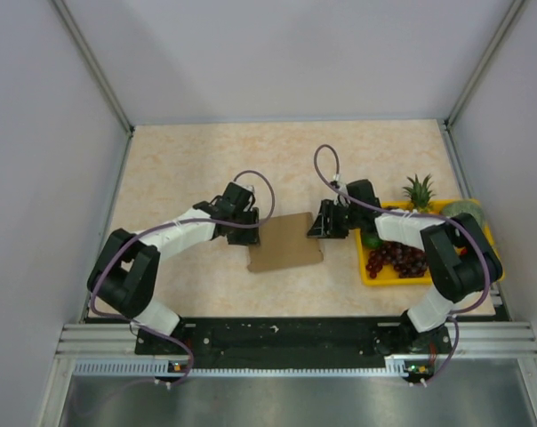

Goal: Fold the paper box

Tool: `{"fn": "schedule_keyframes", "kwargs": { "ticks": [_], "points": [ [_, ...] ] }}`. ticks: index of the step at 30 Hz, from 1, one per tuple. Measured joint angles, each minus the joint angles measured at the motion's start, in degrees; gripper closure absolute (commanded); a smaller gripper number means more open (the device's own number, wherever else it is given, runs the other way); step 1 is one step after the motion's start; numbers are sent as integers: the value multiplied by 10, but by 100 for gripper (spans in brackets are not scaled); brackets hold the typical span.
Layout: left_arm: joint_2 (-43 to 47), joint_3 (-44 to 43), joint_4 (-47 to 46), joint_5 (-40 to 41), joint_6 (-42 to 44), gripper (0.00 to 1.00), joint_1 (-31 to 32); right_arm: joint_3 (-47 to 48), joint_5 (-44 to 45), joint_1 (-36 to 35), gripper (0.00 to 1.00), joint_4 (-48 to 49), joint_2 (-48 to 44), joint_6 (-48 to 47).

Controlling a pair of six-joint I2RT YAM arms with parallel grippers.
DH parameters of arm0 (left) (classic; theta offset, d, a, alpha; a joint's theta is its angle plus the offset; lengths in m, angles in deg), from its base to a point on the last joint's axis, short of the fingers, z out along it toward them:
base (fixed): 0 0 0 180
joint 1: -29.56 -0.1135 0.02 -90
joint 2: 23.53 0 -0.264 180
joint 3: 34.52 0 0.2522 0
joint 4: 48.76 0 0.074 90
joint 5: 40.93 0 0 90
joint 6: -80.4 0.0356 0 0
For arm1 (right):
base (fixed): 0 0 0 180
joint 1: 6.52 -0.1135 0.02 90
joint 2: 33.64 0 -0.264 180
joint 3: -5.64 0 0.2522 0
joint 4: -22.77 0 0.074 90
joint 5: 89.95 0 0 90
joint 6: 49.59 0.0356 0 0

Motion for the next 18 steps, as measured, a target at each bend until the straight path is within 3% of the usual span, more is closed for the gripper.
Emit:
{"fn": "schedule_keyframes", "kwargs": {
  "ticks": [8, 18],
  "points": [
    [83, 64, -31, -55, 0, 31, 10, -44, -69, 10, 46, -5, -31, -54],
    [117, 121, -71, -89, -21, 22, 9, -97, -81, 10, 37, -8, -69, -60]
  ]
}}
